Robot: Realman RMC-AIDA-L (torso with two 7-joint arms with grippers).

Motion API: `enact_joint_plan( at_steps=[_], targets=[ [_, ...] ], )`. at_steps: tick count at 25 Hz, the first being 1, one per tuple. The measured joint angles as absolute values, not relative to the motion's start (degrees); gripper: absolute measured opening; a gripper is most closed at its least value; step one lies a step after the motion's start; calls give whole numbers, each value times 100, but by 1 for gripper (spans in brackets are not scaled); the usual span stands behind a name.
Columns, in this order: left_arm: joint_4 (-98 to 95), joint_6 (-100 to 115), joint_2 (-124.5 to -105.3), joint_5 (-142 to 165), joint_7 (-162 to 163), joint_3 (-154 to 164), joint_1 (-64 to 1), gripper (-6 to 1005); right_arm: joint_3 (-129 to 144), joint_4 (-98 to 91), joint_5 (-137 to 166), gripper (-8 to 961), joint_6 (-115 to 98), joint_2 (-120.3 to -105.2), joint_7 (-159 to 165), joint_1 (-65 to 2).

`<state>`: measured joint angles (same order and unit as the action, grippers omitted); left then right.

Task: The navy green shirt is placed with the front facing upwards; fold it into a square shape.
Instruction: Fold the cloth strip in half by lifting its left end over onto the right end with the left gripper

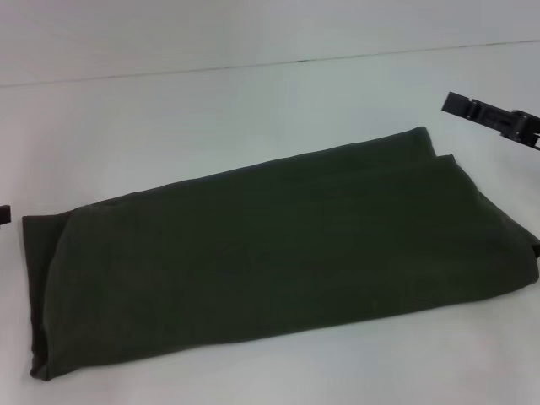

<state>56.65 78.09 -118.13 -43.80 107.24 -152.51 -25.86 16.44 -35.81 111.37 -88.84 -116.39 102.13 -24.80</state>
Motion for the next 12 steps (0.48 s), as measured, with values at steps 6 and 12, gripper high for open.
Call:
enact_joint_plan(
  at_steps=[6,12],
  targets=[
    [5469,7867,-11713,-3831,11158,-15221,-2766,792,1687,-3578,11152,922,-8790,-11656,10145,-2577],
    [5303,8088,-11649,-3661,11450,-15101,-2805,793,1688,-3595,11128,920,-8795,-11584,10168,-2575]
  ],
)
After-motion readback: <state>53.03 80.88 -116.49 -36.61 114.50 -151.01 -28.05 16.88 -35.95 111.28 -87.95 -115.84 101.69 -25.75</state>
